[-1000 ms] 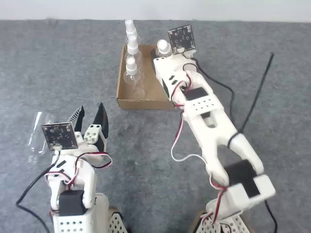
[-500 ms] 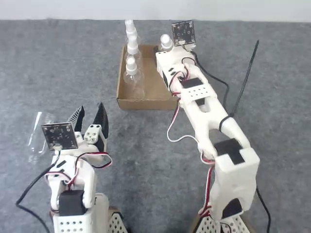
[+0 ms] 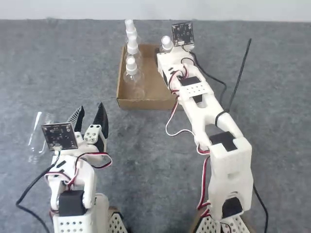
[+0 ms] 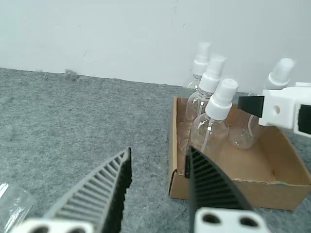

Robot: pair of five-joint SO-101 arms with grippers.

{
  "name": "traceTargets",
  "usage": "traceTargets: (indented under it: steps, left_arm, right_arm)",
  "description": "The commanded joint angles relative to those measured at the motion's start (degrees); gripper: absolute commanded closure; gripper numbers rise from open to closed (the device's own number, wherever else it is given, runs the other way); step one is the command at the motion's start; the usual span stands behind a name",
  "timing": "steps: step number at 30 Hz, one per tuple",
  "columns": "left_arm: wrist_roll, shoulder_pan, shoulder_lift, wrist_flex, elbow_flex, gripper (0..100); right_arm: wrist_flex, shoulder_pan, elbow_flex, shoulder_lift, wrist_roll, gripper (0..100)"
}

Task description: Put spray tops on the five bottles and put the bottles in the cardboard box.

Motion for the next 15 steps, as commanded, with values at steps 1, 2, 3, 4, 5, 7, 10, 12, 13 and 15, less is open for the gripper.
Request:
traceTargets:
  steps: [1,2,3,4,5,7,10,12,13,15]
  left_arm:
    - [0.7,-0.2,-0.9,-1.4,-0.7,83]
    - [0.7,-0.2,-0.9,-1.4,-0.7,83]
    - [0.7,-0.2,-0.9,-1.4,-0.7,83]
    - [0.7,-0.2,-0.9,-1.4,-0.7,83]
    - [0.7,-0.2,-0.9,-1.4,-0.7,83]
    - [0.7,-0.2,-0.9,-1.4,-0.7,83]
    - [0.7,-0.2,-0.9,-1.4,-0.7,83]
    - [0.7,-0.2,-0.9,-1.4,-0.7,83]
    - [0.7,-0.2,-0.9,-1.4,-0.7,83]
    - [0.7,-0.2,-0.9,-1.4,-0.7,83]
  right_arm:
    - [-2.0,0.4,-4.1,-0.6,-0.7,94.6]
    - [-2.1,0.4,-4.1,-0.3,-0.7,94.6]
    - [-2.1,0.4,-4.1,0.0,-0.7,94.6]
    - [-2.1,0.4,-4.1,0.1,-0.7,94.6]
    - [-2.1,0.4,-4.1,0.1,-0.7,94.6]
    - [-2.1,0.4,-4.0,0.3,-0.7,94.6]
    - [-2.1,0.4,-3.9,0.7,-0.7,94.6]
    - [-2.2,0.4,-4.1,1.8,-0.7,94.4]
    - [-2.8,0.4,-4.3,2.5,-0.6,94.3]
    - [-4.0,0.3,-4.4,3.6,-0.4,94.3]
